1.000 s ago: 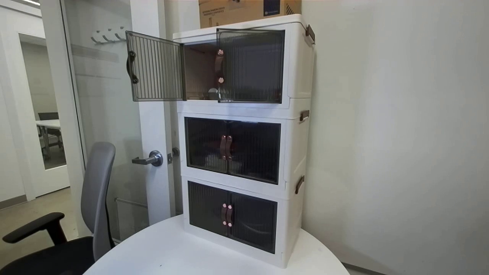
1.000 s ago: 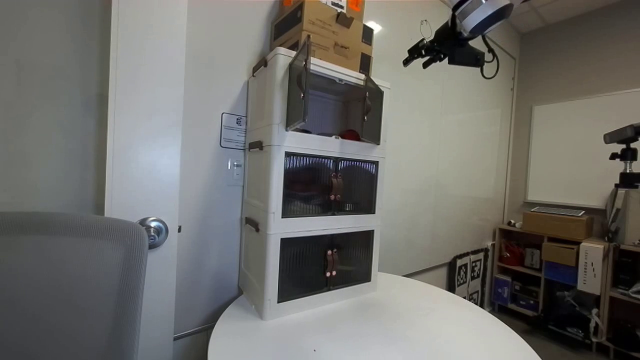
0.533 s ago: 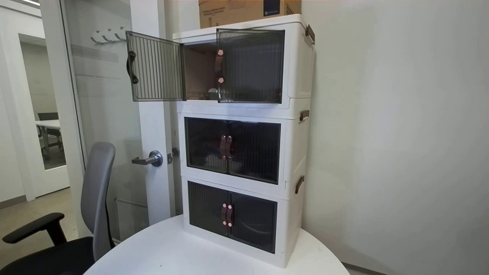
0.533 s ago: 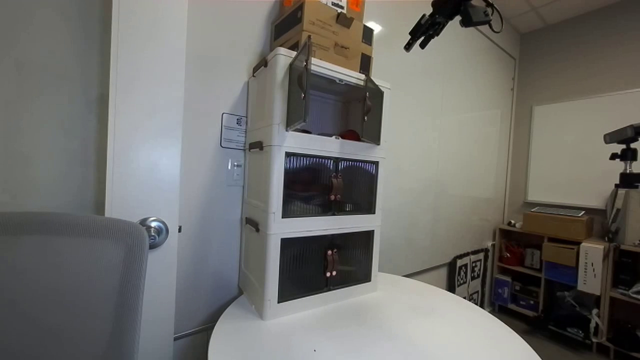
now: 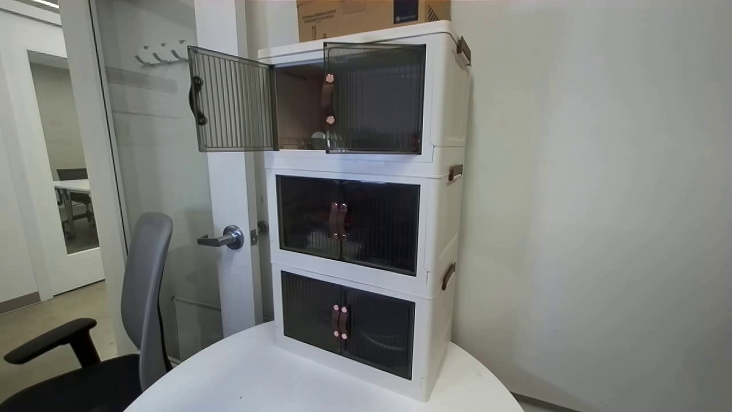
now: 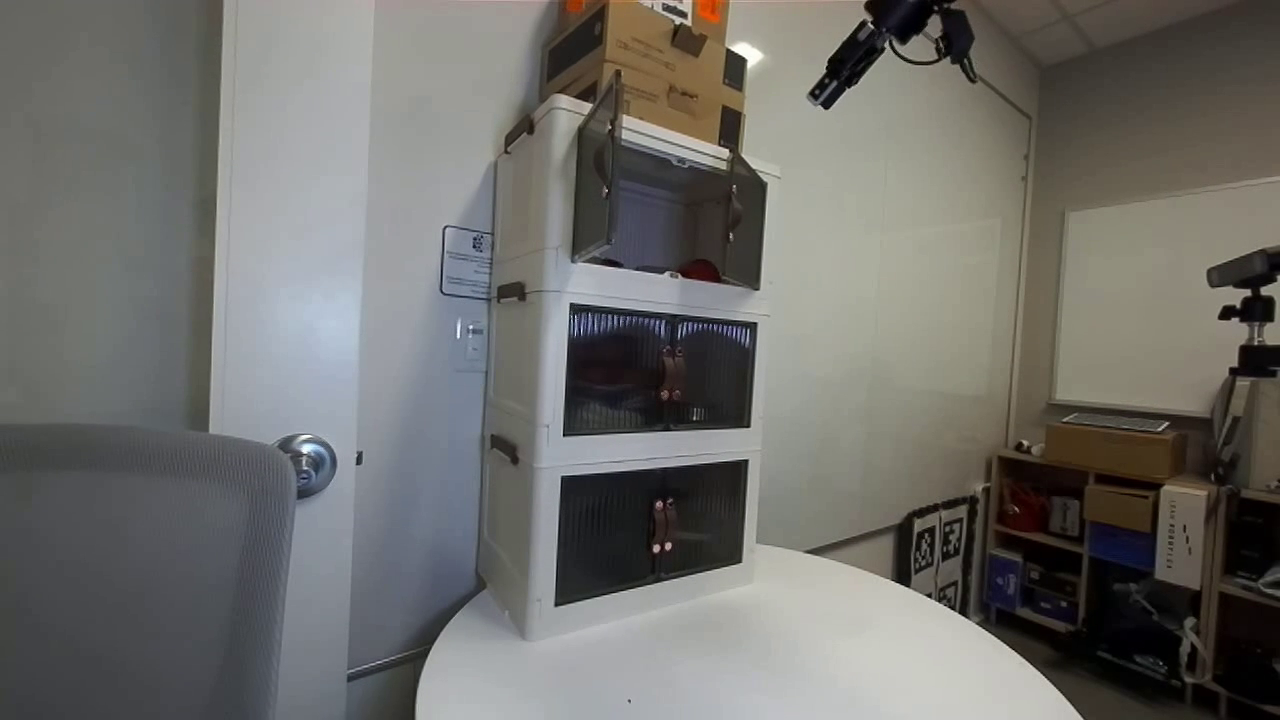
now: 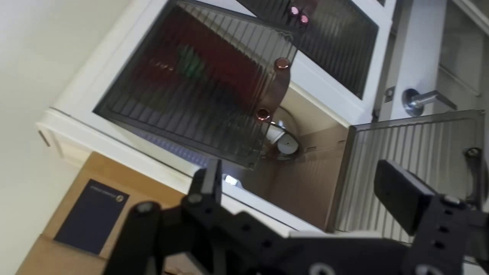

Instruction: Open the upper part of the cabinet doors

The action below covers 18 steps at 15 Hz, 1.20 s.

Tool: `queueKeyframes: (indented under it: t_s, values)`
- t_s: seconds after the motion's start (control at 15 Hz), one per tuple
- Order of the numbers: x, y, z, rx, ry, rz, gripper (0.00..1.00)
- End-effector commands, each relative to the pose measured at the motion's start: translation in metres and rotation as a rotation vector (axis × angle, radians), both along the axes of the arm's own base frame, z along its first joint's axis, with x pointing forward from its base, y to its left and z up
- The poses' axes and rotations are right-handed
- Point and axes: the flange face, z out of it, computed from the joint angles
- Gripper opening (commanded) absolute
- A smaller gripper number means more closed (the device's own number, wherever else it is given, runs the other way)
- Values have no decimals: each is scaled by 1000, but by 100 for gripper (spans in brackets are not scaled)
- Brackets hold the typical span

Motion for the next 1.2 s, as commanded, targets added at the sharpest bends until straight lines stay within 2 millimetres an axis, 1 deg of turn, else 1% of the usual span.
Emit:
queueKeyframes:
  t_s: [0.0,0.27,0.4,0.47,0.6,0.67,0.8,0.93,1.0,1.07,1.13]
  values:
    - [2,-9,-5,79,36,176,100]
    - [-2,-5,-3,238,24,306,100]
    - [-4,-7,5,361,-6,303,100]
    - [-4,-12,11,421,-13,277,100]
    - [1,-16,13,523,-16,235,100]
    - [-7,-15,7,433,-11,256,100]
    - [-5,-19,8,482,-6,239,100]
    - [-2,-18,6,493,-2,238,100]
    - [1,-12,-5,585,98,298,100]
    - [3,-4,-13,607,132,311,100]
    - [5,4,-30,614,206,299,100]
